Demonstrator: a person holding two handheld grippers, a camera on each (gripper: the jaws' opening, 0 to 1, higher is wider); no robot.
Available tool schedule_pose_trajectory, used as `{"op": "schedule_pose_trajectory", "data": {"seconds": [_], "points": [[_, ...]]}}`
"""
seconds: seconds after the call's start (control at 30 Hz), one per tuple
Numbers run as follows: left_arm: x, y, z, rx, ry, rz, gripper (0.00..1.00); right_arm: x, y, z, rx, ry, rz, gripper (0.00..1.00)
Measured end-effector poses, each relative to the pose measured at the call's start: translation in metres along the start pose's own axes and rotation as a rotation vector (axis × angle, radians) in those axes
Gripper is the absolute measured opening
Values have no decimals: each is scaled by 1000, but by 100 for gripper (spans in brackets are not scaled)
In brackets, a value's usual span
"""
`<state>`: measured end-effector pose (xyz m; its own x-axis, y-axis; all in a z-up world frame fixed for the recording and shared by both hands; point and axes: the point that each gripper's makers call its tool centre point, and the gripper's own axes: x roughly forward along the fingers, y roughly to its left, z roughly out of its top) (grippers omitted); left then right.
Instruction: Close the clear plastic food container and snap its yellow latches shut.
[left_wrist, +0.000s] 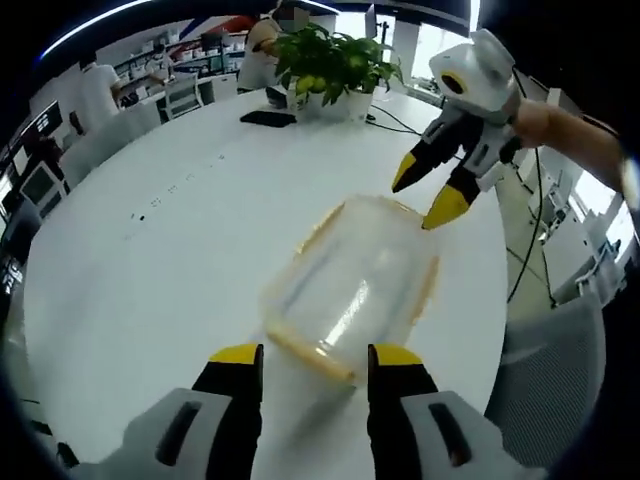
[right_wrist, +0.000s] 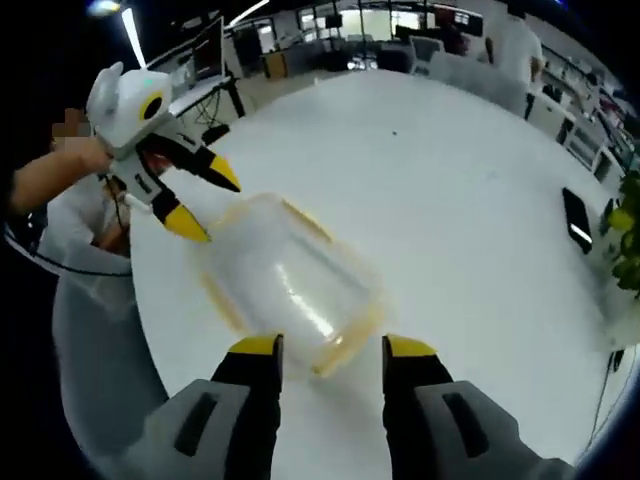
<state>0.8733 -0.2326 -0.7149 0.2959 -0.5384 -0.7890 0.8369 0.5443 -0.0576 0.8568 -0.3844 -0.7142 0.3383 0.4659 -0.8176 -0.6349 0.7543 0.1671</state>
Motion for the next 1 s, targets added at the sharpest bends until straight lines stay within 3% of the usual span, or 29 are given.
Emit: {"op": "schedule_pose_trajectory", "data": {"seconds": [0.23,0.37,0.6,1.0], "points": [[2,-3,-2,-110,-15,-9,35,8,7,-4,32,2,2,41],[5,-9,-4,-161,-19,-50,35,10,10,-3,68,-8,9,41],[9,-11,-5,-205,-18,-74,43,12,11,-4,88,-2,19,44],[13,-13,-3,-260,-9,-67,45,16,14,-5,118,32,43,47]]}}
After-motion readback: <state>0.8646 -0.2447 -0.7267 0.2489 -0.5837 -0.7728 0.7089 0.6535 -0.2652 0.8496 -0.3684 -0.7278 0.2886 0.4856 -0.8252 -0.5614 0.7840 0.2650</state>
